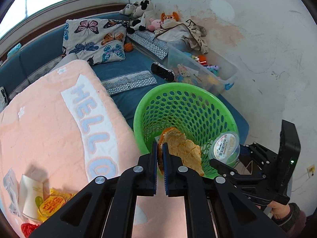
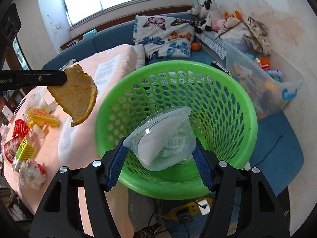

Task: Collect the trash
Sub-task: 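Drop the bread into the green basket while the right tool drops the plastic cup in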

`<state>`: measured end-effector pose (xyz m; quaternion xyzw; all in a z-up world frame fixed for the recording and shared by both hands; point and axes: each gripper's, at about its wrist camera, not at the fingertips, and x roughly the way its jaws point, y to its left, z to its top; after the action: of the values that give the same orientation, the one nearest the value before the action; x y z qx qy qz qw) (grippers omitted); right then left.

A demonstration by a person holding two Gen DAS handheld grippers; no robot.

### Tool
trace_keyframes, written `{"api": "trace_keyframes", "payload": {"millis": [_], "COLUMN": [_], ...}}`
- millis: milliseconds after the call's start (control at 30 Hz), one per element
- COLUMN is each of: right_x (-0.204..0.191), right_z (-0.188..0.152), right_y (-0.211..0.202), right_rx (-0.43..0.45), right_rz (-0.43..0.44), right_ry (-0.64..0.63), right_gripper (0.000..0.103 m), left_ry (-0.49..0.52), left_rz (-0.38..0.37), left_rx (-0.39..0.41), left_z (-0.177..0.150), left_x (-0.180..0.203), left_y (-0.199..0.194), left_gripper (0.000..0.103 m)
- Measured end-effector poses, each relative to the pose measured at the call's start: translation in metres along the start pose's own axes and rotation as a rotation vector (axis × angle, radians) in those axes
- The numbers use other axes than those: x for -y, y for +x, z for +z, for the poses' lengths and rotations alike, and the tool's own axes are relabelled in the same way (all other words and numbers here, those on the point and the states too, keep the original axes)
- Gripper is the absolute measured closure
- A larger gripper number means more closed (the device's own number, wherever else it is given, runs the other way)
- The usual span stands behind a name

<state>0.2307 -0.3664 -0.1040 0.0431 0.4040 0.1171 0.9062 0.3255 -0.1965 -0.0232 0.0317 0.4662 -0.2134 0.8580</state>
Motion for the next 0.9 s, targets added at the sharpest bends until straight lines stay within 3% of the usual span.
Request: {"api": "trace_keyframes", "payload": {"millis": [100,733,767,833,900], "right_x": [0.006,0.001,0.000,-0.002,-0.004], "right_z": [0.000,-0.008,-0.009,-0.009,-0.011], "right_y": [0.000,-0.013,-0.014,-0.014,-0.015], "right_rx": [0.009,0.033,0.031,0.031,0.034], "right_rz": [0.004,-0.001,-0.001,0.002,0.003], "right_ry": [0.025,-0.013,-0.016,-0.018,-0.022], "right_gripper": [0.027,0.026,0.026,0.026,0.026], "left_ry": [-0.006,-0.033,-0.039,-0.058,-0.065], "left_rz": [-0.003,-0.025,-0.030,-0.040,-0.040], "left_rx": [-0.016,-0.077,-0.083,-0.076,-0.061], "left_z": [0.001,0.001,-0.001,-0.001,-0.001], "left_x": [0.003,0.009,0.008,0.005,0.002], "left_y": [0.013,0.056,0.057,0.056,0.054], "left_gripper": [0.098,0.096,0.094,0.072,0.067]}}
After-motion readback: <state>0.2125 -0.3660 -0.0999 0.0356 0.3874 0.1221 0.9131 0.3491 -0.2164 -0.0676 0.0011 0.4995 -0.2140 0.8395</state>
